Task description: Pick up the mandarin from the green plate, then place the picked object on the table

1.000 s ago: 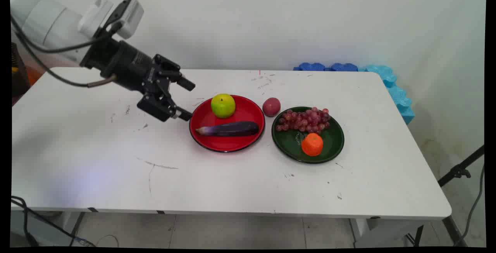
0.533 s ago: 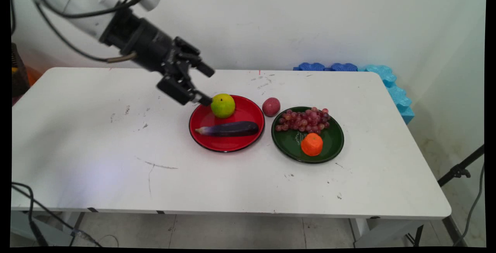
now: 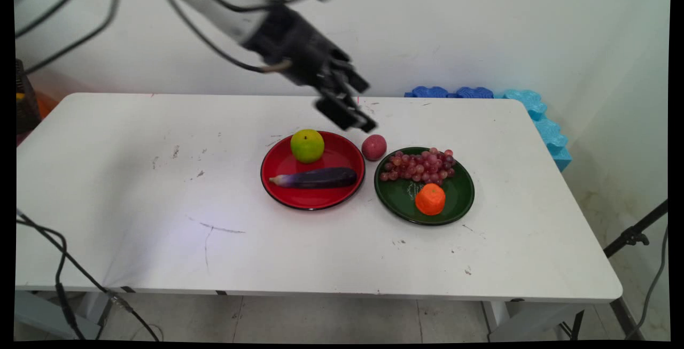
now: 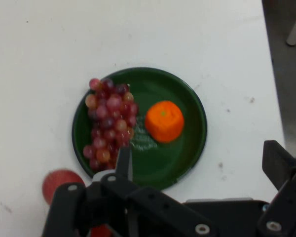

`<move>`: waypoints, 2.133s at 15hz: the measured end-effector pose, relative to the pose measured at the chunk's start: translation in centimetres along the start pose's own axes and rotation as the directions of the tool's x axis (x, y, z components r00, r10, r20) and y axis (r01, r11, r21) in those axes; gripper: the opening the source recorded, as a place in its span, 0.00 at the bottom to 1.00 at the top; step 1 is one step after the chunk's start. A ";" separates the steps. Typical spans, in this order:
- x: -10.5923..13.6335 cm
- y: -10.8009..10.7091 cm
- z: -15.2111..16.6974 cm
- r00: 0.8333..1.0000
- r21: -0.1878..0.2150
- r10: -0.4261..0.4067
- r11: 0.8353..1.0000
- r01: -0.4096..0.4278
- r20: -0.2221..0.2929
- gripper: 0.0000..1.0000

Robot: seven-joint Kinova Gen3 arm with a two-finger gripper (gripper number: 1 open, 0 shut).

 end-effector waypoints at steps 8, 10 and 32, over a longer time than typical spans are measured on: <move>3.7 -1.0 12.2 0.992 0.030 0.047 0.998 -0.051 0.121 1.00; 3.8 -1.1 15.5 0.987 0.028 0.041 0.999 -0.046 0.154 1.00; 1.5 -0.3 31.7 0.962 -0.021 0.025 1.000 -0.020 0.272 0.00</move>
